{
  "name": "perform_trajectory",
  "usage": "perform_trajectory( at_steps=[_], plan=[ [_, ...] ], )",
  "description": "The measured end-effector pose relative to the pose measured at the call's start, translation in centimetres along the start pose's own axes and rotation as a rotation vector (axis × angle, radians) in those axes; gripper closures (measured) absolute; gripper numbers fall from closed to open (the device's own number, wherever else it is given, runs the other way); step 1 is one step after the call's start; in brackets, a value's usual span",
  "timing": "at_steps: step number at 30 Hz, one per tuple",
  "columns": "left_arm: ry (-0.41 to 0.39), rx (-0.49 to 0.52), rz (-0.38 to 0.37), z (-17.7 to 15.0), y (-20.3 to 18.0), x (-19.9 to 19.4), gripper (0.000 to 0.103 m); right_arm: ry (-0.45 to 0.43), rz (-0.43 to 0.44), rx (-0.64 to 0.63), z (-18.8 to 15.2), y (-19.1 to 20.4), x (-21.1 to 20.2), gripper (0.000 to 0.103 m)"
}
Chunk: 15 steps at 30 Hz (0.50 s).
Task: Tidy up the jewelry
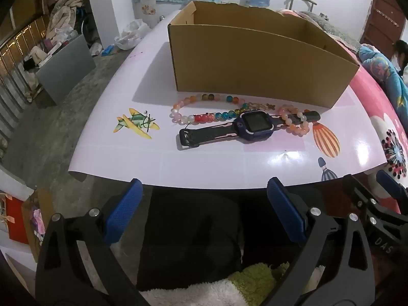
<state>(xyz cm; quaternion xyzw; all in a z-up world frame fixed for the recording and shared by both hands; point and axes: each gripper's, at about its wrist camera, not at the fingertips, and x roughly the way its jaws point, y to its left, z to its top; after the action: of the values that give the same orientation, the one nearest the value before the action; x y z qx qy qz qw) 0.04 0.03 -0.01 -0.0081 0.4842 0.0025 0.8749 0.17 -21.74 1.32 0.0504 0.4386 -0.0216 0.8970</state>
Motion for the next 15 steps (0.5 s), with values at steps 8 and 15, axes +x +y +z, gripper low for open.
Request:
perform_trajectory(
  at_steps=[8,15],
  plan=[
    [-0.002,-0.010,0.010,0.0,0.5,0.2,0.008,0.000,0.007,0.003,0.0,0.4,-0.1,0.005],
    [-0.005,-0.018,0.015,-0.2,0.6,0.3,0.008,0.001,0.013,0.007,-0.1,0.6,-0.3,0.005]
  ],
)
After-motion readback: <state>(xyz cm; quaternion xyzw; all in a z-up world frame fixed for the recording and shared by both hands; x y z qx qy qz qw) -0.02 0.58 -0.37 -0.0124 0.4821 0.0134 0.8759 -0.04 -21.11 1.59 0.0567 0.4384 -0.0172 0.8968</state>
